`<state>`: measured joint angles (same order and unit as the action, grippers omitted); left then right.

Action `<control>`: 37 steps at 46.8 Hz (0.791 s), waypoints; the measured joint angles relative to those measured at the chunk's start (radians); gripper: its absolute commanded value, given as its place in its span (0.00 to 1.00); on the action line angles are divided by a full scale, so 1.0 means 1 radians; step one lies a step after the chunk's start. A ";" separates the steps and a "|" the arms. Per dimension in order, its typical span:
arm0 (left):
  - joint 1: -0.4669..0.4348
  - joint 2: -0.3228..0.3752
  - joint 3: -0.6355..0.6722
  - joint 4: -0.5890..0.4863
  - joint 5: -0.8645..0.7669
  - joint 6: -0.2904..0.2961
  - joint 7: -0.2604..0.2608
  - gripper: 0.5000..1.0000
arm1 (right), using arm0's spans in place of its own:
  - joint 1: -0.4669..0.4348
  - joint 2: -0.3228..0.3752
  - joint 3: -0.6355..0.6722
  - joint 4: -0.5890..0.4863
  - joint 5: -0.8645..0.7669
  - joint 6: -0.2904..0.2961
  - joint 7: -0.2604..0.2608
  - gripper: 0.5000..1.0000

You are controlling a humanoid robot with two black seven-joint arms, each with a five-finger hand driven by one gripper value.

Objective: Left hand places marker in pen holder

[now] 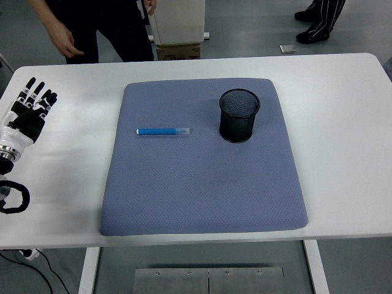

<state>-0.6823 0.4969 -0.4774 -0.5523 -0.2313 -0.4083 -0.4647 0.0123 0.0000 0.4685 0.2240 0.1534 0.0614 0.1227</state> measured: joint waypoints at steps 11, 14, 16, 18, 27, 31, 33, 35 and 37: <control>0.002 0.014 -0.002 0.000 0.056 -0.046 0.000 1.00 | 0.000 0.000 0.000 0.000 0.000 0.000 0.000 1.00; 0.002 0.014 -0.003 -0.001 0.053 -0.050 -0.001 1.00 | 0.000 0.000 0.001 0.000 0.000 0.000 0.000 1.00; 0.002 0.012 -0.005 -0.001 0.051 -0.050 -0.004 1.00 | 0.000 0.000 0.001 0.000 0.000 0.000 0.000 1.00; 0.002 0.011 -0.009 -0.001 0.050 -0.051 -0.006 1.00 | 0.000 0.000 0.001 0.000 0.000 0.000 0.000 1.00; 0.002 0.015 -0.038 0.000 0.057 -0.047 -0.011 1.00 | 0.000 0.000 0.000 0.000 0.000 0.000 0.000 1.00; 0.000 0.036 -0.039 0.002 0.063 -0.049 -0.011 1.00 | 0.000 0.000 0.001 0.000 0.000 0.000 0.000 1.00; -0.004 0.052 -0.038 0.002 0.068 -0.054 -0.010 1.00 | 0.000 0.000 0.001 0.000 0.000 0.000 0.000 1.00; -0.007 0.068 -0.037 0.002 0.083 -0.065 -0.009 1.00 | 0.000 0.000 0.000 0.000 0.000 0.000 0.000 1.00; -0.009 0.075 -0.037 0.002 0.102 -0.084 -0.007 1.00 | 0.000 0.000 0.000 0.000 0.000 0.000 0.000 1.00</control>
<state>-0.6916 0.5719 -0.5144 -0.5503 -0.1291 -0.4925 -0.4721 0.0123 0.0000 0.4684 0.2239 0.1534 0.0613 0.1228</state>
